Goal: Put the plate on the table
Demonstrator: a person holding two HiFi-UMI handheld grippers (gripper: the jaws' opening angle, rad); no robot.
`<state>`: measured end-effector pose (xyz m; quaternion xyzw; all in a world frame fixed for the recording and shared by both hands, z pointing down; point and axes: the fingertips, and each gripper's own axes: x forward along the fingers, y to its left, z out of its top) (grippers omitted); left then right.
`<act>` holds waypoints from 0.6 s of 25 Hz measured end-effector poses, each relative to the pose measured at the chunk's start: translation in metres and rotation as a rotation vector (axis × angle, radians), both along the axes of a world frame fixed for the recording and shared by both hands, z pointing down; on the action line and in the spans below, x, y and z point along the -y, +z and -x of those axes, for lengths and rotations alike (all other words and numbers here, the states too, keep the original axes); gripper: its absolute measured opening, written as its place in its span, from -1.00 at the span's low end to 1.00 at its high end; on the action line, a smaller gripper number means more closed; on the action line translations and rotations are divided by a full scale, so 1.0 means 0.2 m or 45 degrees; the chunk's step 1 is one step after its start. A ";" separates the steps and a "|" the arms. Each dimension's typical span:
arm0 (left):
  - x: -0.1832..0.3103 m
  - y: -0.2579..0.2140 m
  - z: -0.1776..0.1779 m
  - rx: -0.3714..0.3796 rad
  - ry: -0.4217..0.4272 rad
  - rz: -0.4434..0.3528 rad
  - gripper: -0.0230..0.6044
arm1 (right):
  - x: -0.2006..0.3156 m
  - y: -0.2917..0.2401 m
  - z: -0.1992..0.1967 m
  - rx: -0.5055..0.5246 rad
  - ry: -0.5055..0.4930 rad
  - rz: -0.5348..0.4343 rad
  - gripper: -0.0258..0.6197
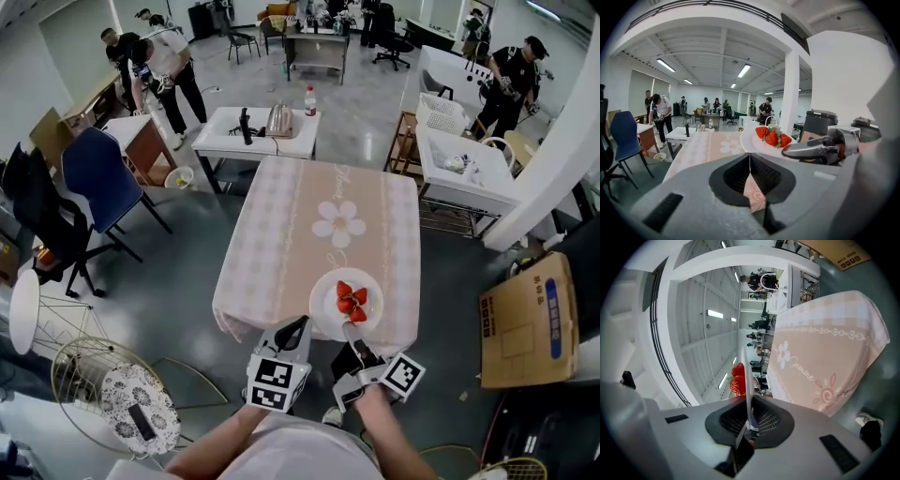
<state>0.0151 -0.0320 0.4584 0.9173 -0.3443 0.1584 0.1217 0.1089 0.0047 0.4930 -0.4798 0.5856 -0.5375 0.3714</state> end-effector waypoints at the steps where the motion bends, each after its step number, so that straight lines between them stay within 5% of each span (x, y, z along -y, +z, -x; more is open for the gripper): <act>1: 0.04 -0.01 0.03 -0.002 0.003 -0.003 -0.91 | 0.04 0.00 0.03 0.003 0.004 0.007 -0.86; 15: 0.51 0.02 0.25 -0.090 0.101 0.045 -0.91 | 0.50 0.02 0.25 -0.088 0.075 0.078 -0.86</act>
